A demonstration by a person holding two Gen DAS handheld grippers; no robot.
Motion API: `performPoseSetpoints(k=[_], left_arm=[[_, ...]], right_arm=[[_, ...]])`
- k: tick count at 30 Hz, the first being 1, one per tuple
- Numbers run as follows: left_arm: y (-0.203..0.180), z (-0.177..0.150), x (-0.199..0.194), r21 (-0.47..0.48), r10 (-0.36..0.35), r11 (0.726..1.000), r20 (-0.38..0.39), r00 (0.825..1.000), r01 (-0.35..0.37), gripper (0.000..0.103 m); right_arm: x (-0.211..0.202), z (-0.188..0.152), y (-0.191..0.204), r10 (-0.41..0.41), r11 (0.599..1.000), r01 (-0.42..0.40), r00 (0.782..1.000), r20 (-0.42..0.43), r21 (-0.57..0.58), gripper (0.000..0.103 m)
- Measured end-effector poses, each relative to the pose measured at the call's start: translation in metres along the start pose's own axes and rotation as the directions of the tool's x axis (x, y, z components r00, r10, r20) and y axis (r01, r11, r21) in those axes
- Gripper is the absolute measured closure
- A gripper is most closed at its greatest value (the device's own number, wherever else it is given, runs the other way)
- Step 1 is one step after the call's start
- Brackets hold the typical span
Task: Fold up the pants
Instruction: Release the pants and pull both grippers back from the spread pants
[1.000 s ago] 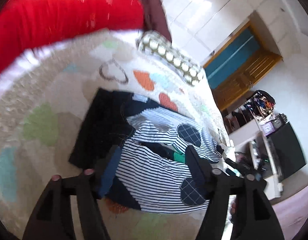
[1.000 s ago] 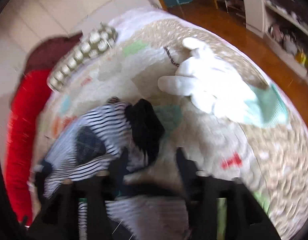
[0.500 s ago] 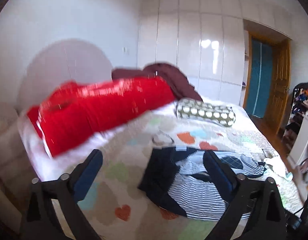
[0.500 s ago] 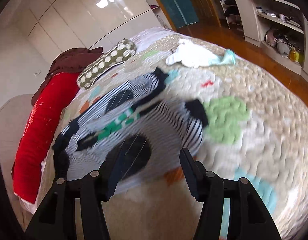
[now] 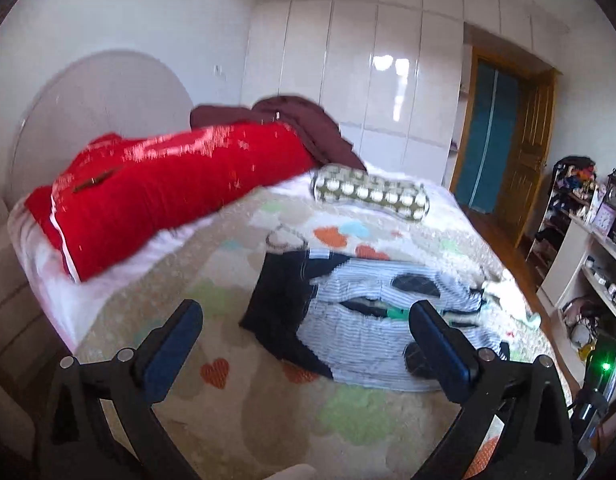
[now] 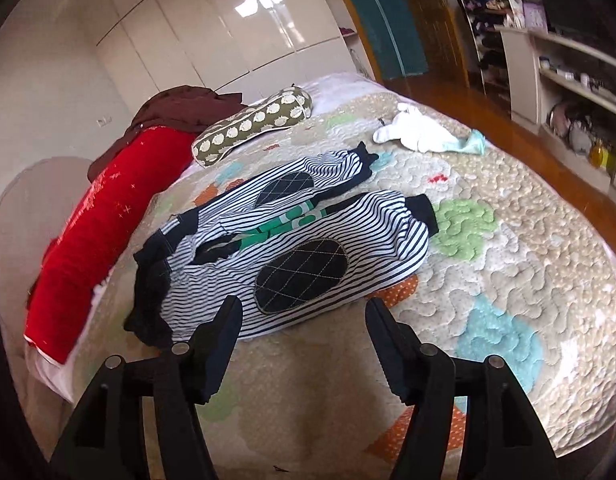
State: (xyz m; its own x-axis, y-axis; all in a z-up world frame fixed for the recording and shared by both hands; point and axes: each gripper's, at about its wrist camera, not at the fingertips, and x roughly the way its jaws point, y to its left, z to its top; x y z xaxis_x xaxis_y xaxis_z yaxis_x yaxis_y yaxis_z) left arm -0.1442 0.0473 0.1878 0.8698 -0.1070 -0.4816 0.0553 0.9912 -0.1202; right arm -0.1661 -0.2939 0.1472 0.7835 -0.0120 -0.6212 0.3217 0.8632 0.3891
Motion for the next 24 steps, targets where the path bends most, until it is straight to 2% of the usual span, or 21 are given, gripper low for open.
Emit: performPoseSetpoints(k=[2, 5, 15, 24], left_arm=[[-0.002, -0.005, 0.008, 0.005, -0.022, 1.0, -0.045, 0.999, 0.023, 0.0], [-0.004, -0.012, 0.013, 0.016, -0.028, 0.999, -0.072, 0.997, 0.03, 0.0], [-0.009, -0.015, 0.007, 0.041, -0.036, 0.998, -0.055, 0.998, 0.039, 0.0], [-0.01, -0.016, 0.012, 0.037, -0.058, 0.997, -0.087, 0.995, 0.061, 0.0]], right_arm=[[0.004, -0.002, 0.003, -0.012, 1.0, 0.012, 1.0, -0.013, -0.016, 0.034], [0.011, -0.005, 0.004, -0.011, 1.0, 0.01, 0.999, -0.045, -0.013, 0.034], [0.014, -0.011, 0.01, -0.027, 0.999, 0.025, 0.998, -0.06, -0.044, 0.034], [0.016, -0.012, 0.008, -0.033, 0.999, 0.03, 0.997, -0.074, -0.037, 0.033]])
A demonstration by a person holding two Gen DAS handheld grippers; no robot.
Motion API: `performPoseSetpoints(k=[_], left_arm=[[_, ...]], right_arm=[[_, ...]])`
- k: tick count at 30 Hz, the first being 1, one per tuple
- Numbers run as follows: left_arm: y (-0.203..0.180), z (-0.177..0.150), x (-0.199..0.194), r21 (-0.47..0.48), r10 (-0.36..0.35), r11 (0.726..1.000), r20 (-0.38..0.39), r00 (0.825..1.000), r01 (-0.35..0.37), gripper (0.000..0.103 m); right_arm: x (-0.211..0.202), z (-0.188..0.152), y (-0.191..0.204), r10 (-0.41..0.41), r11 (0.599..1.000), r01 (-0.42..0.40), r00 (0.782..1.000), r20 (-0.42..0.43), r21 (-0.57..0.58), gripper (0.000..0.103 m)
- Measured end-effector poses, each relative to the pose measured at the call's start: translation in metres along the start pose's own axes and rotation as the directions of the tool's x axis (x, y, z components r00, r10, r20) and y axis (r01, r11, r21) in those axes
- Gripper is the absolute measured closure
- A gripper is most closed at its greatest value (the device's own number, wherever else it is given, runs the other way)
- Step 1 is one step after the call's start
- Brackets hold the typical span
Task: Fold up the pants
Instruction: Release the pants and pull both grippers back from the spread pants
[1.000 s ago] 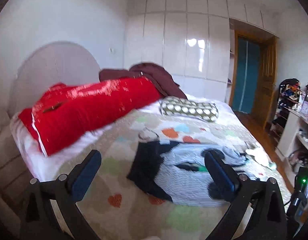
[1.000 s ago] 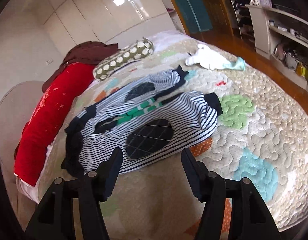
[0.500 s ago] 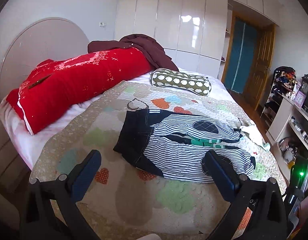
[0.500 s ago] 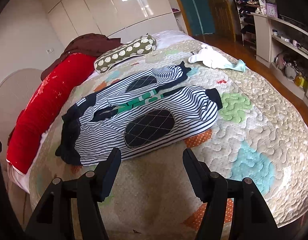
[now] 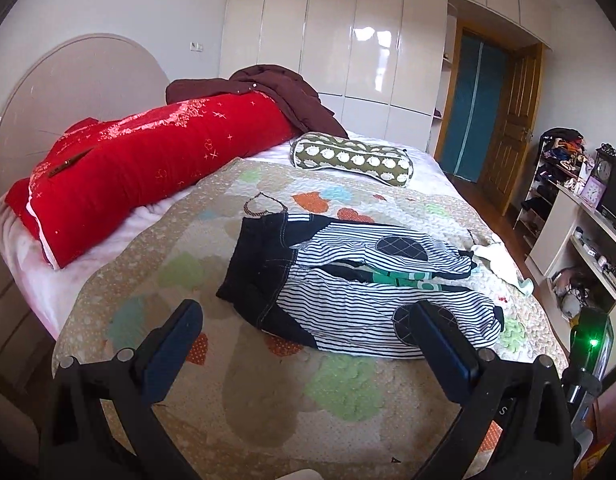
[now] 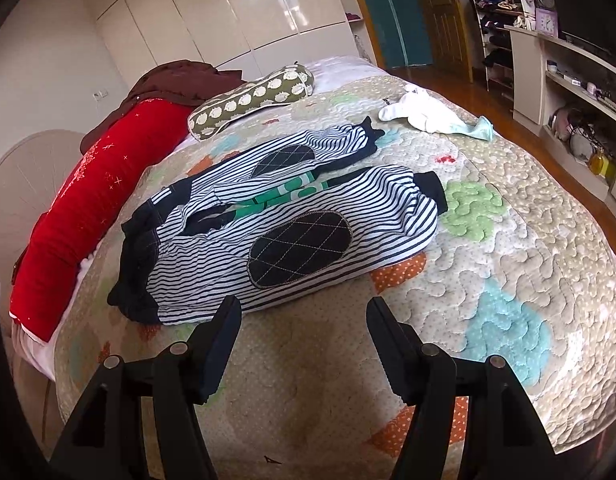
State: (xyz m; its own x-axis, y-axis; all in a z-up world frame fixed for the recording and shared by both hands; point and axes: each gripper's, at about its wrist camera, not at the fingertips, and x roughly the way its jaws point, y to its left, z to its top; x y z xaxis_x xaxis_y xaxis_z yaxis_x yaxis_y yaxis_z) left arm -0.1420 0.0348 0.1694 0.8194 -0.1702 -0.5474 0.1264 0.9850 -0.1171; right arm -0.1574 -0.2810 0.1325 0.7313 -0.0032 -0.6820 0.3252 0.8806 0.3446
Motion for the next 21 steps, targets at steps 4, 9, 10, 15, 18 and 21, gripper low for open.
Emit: performPoseSetpoints(k=[4, 9, 10, 15, 18, 21], left_arm=[[0.0, 0.0, 0.002, -0.006, -0.006, 1.0, -0.012, 1.0, 0.006, 0.0], [0.002, -0.002, 0.007, -0.015, -0.013, 1.0, -0.032, 0.999, 0.013, 0.0], [0.002, -0.002, 0.007, -0.016, -0.014, 1.0, -0.036, 0.999, 0.013, 0.0], [0.003, -0.002, 0.01, -0.025, -0.015, 1.0, -0.045, 0.999, 0.014, 0.0], [0.004, -0.002, 0.011, -0.029, -0.014, 1.0, -0.048, 0.999, 0.013, 0.0], [0.004, -0.002, 0.011, -0.028, -0.014, 1.0, -0.051, 0.999, 0.013, 0.0]], right_arm=[[0.001, 0.0, -0.001, -0.004, 1.0, 0.004, 1.0, -0.007, 0.007, 0.033], [0.002, -0.001, 0.0, -0.007, 1.0, 0.007, 1.0, -0.014, 0.007, 0.033], [0.002, -0.001, 0.0, -0.007, 1.0, 0.007, 1.0, -0.015, 0.006, 0.033], [0.004, -0.001, 0.0, -0.011, 1.0, 0.011, 1.0, -0.02, 0.007, 0.032], [0.004, -0.001, -0.001, -0.014, 1.0, 0.014, 1.0, -0.022, 0.009, 0.032], [0.004, -0.001, -0.001, -0.014, 1.0, 0.014, 1.0, -0.022, 0.008, 0.032]])
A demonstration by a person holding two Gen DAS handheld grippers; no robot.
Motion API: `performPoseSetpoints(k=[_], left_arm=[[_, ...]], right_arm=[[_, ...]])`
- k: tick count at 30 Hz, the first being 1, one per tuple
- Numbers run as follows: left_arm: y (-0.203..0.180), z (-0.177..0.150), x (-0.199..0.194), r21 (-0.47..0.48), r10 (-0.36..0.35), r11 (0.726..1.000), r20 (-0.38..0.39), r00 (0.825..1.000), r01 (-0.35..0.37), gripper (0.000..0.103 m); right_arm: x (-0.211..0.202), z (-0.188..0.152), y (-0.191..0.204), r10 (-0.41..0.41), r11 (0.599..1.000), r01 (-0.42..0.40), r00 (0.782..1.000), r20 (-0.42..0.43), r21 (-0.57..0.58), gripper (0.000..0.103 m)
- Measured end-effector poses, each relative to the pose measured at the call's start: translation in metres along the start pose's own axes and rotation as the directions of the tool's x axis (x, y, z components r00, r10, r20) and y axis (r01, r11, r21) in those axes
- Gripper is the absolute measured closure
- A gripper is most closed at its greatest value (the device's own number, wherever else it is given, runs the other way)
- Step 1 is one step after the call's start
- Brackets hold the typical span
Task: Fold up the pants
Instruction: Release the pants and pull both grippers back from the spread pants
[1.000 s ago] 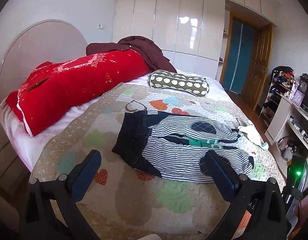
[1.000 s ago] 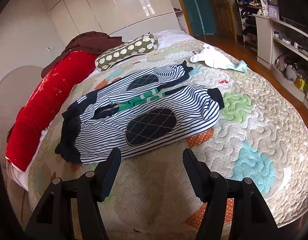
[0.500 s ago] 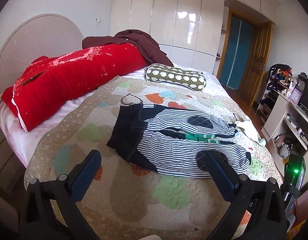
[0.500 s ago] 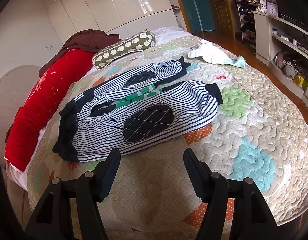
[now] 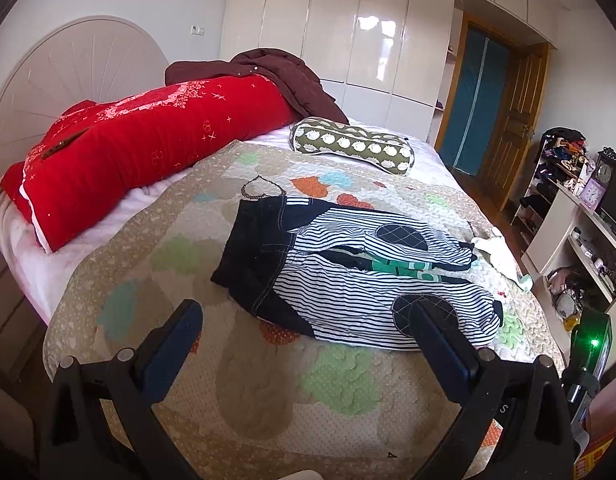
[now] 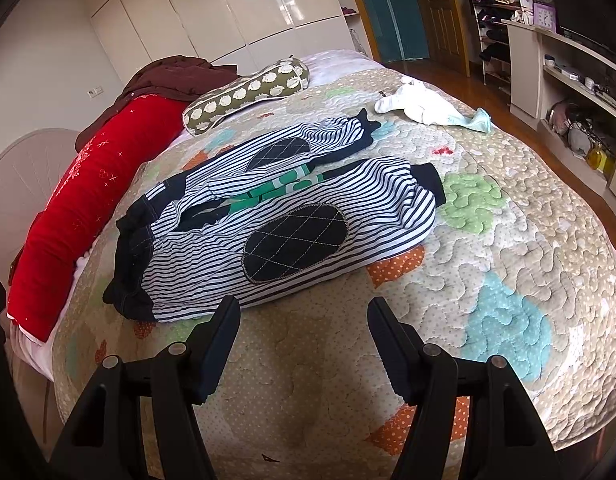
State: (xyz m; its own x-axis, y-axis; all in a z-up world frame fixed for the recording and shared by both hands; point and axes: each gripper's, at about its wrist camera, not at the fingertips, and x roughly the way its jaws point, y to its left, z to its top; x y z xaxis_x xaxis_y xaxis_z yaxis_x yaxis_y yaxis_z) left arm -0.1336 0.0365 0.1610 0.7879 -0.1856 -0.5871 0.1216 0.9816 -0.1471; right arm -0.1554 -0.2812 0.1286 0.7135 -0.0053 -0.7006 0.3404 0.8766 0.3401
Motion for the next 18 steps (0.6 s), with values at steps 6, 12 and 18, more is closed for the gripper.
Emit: performPoseSetpoints(k=[6, 12, 18], left_arm=[[-0.002, -0.004, 0.004, 0.006, 0.001, 1.0, -0.011, 1.0, -0.001, 0.0], [-0.002, -0.008, 0.018, -0.001, -0.011, 1.0, -0.057, 0.998, 0.011, 0.0], [0.001, -0.013, 0.039, -0.013, -0.009, 1.0, -0.11, 0.994, 0.007, 0.0]], right_arm=[[0.002, 0.0, -0.001, -0.002, 1.0, 0.002, 1.0, -0.008, -0.002, 0.032], [0.008, -0.002, -0.002, -0.008, 1.0, 0.008, 1.0, -0.019, -0.001, 0.031], [0.02, -0.004, -0.006, -0.023, 1.0, 0.023, 0.999, -0.041, 0.005, 0.031]])
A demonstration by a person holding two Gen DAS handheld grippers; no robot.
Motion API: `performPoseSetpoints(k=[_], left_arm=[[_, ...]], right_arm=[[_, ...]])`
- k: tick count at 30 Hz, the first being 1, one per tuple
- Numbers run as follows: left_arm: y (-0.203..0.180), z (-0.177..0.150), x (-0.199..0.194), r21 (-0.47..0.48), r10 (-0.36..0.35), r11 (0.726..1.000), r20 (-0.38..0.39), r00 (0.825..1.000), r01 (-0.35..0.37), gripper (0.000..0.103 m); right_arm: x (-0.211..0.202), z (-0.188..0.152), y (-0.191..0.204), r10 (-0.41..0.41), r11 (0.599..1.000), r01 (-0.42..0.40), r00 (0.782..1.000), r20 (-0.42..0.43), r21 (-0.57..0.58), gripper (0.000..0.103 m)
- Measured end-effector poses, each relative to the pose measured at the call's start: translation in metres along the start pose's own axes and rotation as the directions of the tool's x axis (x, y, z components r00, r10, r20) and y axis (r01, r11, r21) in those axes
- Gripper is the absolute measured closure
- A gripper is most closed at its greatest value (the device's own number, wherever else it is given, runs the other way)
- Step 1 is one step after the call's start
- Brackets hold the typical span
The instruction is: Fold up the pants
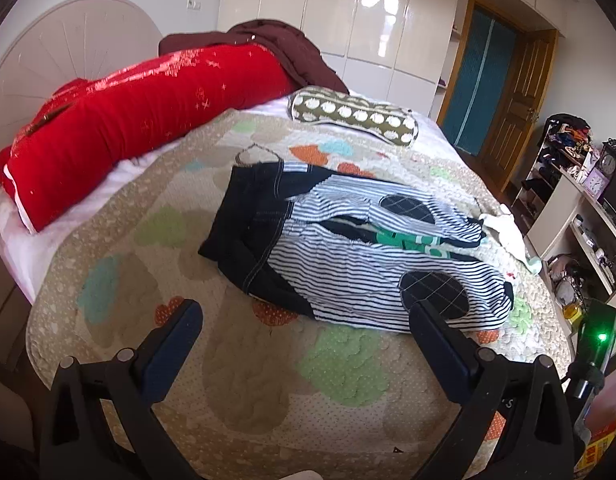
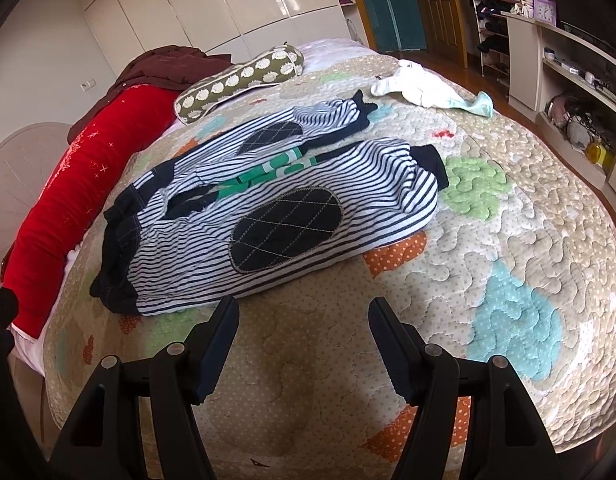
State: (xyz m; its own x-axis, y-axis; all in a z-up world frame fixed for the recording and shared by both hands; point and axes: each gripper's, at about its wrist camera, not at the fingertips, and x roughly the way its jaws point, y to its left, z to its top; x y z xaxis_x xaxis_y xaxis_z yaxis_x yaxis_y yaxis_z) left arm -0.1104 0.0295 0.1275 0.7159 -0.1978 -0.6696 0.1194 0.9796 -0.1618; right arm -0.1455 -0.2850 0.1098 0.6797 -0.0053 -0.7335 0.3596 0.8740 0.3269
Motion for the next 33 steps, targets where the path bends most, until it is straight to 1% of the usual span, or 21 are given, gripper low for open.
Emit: performPoseSetpoints(k=[5, 12, 15, 24, 33], left_arm=[[0.004, -0.003, 0.023, -0.012, 0.016, 1.0, -0.056, 0.998, -0.017, 0.0], [0.01, -0.012, 0.063, -0.029, 0.036, 0.999, -0.16, 0.986, -0.042, 0.0], [0.01, -0.015, 0.073, -0.031, 0.039, 0.998, -0.186, 0.982, -0.046, 0.0], [0.008, -0.022, 0.095, -0.022, 0.045, 0.998, -0.237, 0.97, -0.052, 0.0], [0.012, -0.028, 0.116, -0.046, 0.045, 0.997, -0.298, 0.953, -0.062, 0.0]], right_arm=[[0.01, 0.001, -0.003, -0.011, 1.0, 0.011, 1.0, -0.008, -0.002, 0.031], [0.03, 0.0, -0.009, -0.016, 1.0, 0.016, 0.999, -0.042, 0.006, 0.031], [0.034, 0.0, -0.01, -0.021, 1.0, 0.021, 0.999, -0.043, 0.003, 0.031], [0.043, -0.001, -0.01, -0.04, 0.999, 0.039, 0.999, -0.032, -0.018, 0.026], [0.05, -0.001, -0.004, -0.055, 0.997, 0.054, 0.998, -0.017, -0.053, 0.017]])
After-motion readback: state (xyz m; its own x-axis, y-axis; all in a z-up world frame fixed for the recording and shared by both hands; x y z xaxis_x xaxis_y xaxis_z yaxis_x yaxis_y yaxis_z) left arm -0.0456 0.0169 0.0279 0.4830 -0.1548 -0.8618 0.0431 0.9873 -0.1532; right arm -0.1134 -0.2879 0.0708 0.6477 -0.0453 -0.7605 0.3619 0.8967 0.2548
